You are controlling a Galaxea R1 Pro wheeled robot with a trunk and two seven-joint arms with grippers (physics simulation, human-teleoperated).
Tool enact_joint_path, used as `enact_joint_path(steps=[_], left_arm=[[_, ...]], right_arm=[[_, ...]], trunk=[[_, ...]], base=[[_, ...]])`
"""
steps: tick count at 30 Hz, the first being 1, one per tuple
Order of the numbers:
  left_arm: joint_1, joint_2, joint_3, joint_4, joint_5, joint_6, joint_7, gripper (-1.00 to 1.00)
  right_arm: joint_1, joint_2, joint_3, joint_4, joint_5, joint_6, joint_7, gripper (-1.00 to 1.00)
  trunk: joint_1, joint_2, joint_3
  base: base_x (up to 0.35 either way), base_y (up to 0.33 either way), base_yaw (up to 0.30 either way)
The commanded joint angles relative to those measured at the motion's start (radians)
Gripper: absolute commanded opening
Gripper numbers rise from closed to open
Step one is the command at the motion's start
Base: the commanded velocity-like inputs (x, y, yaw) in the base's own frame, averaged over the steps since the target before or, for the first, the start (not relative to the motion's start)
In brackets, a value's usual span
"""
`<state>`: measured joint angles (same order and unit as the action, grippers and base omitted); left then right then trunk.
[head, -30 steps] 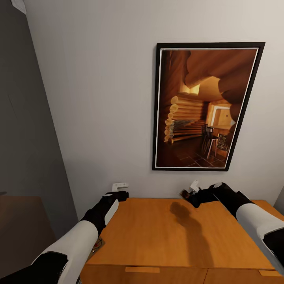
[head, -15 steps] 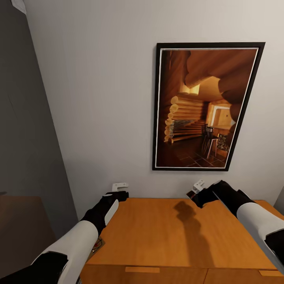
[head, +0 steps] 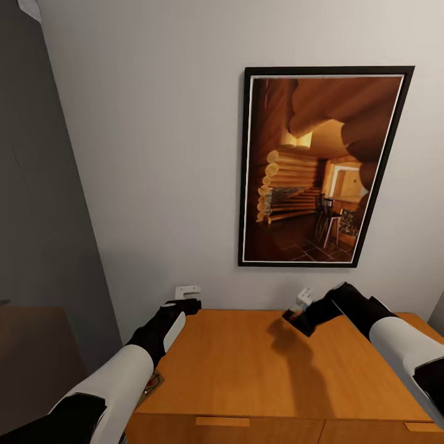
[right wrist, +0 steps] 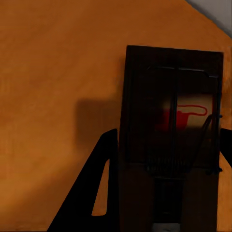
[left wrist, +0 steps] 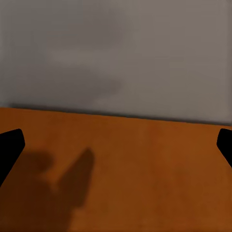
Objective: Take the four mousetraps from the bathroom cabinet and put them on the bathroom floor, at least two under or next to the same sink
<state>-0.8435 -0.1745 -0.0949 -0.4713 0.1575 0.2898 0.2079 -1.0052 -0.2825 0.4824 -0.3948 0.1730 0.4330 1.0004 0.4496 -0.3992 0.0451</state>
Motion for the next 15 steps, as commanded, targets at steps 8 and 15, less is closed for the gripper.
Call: enact_joint_path(steps=[8, 15], left_arm=[[0.000, 0.000, -0.005, -0.001, 0.011, 0.004, 0.008, 1.00], [0.000, 0.000, -0.005, -0.001, 0.011, 0.004, 0.008, 1.00]], right_arm=[[0.000, 0.001, -0.006, -0.002, 0.079, -0.007, -0.008, -1.00], [0.000, 0.003, -0.009, -0.003, 0.080, -0.006, -0.098, -1.00]], trunk=[[0.000, -0.001, -0.001], [0.000, -0.001, -0.001]], base=[[0.000, 0.000, 0.000], [0.000, 0.000, 0.000]])
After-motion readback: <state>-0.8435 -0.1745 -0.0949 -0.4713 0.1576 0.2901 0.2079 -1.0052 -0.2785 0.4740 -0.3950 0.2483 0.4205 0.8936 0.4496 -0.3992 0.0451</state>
